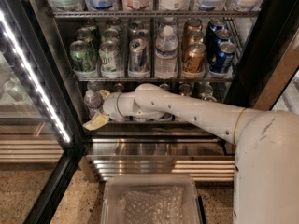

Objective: Pick water bottle from bottom shelf of fridge

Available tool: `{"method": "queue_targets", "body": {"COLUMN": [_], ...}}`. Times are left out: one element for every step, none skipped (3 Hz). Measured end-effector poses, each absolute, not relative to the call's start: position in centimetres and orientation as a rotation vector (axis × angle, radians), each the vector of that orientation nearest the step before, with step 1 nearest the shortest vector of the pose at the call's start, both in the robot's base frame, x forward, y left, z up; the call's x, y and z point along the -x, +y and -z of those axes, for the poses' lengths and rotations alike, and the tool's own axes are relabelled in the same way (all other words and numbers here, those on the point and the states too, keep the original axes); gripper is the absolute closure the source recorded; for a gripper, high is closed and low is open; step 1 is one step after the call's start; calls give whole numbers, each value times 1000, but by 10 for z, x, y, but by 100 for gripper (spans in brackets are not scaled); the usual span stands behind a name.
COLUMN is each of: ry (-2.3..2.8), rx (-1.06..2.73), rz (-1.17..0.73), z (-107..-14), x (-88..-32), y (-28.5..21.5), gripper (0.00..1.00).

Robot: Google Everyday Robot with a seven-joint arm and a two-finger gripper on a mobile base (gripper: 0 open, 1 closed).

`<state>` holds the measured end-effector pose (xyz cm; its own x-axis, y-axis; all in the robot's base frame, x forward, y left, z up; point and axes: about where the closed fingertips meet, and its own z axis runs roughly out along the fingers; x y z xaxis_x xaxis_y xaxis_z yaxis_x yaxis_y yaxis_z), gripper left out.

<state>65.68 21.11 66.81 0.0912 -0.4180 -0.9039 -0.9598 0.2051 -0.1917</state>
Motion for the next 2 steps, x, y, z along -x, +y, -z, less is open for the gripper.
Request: {"method": "queue_targets", "body": {"ry": [1497,1504], "rx": [1382,1393], "rz": [-694,-698], "z": [-667,-662], "x": [-659,-662], "y": [212,214], "gripper": [13,12]}}
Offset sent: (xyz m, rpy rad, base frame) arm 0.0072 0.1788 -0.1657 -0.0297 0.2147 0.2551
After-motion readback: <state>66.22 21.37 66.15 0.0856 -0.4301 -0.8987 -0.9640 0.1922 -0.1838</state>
